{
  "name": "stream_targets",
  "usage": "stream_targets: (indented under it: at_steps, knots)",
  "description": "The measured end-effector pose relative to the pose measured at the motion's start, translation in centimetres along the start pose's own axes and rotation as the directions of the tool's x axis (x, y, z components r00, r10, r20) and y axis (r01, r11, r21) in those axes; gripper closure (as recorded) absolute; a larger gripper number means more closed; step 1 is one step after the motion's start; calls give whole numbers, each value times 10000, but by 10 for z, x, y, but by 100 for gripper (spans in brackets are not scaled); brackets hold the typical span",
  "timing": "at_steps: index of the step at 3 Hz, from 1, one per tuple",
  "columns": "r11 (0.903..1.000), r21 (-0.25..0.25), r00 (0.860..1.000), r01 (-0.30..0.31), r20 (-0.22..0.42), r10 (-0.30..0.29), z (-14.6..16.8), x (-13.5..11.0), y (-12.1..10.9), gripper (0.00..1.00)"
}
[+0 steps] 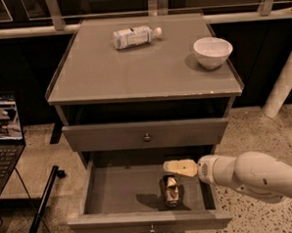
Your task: Pick orange can from middle drawer and place on counter
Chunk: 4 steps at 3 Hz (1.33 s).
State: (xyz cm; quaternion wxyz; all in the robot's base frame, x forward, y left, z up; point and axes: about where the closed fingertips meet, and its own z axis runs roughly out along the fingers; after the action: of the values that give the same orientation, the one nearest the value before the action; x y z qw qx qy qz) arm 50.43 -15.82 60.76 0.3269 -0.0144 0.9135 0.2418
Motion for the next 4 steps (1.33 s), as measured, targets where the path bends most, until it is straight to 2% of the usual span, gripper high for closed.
stream_targets:
  at_steps: [1, 2, 3, 4]
  knots:
    - [10000, -58, 9987, -63, -498, 60, 30, 24, -2, 0]
    - [9999, -99, 9984, -42, -564, 36, 34, 26, 0, 0]
    - [9995, 190, 9986, -235, -463, 244, 41, 31, -7, 0]
    - [9974, 440, 9964, -579, -600, 605, 77, 47, -15, 0]
